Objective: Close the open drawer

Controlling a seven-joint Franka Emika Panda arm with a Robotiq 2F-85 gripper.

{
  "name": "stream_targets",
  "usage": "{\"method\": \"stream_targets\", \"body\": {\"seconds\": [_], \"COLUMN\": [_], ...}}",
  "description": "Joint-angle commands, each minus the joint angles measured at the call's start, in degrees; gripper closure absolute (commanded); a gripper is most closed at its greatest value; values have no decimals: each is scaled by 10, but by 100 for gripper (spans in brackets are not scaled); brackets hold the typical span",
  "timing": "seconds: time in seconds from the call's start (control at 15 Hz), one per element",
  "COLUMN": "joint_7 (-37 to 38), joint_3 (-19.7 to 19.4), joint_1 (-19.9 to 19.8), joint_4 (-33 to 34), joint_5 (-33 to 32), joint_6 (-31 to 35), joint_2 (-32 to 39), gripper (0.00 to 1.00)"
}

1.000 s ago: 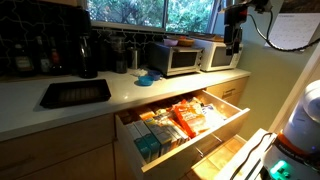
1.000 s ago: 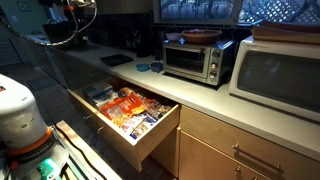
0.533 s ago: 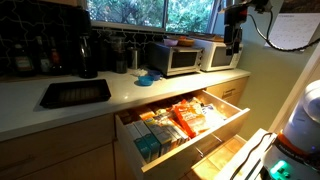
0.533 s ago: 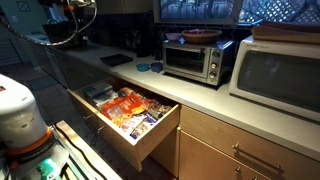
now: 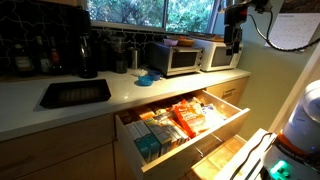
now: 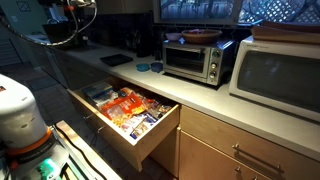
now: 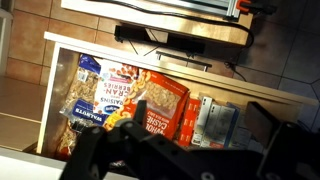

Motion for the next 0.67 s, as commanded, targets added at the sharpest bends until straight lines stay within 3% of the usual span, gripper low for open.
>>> {"method": "stream_targets", "body": {"seconds": [0.0,0.27,0.6], "joint_7": [1,1,11], "joint_3": [-2,-2,8], "joint_1": [2,2,7], "joint_4": [2,2,-45], "joint_5": [-1,-1,12], "joint_6": [-1,-1,70], "joint_2": [1,1,12], "gripper": [0,0,0]}}
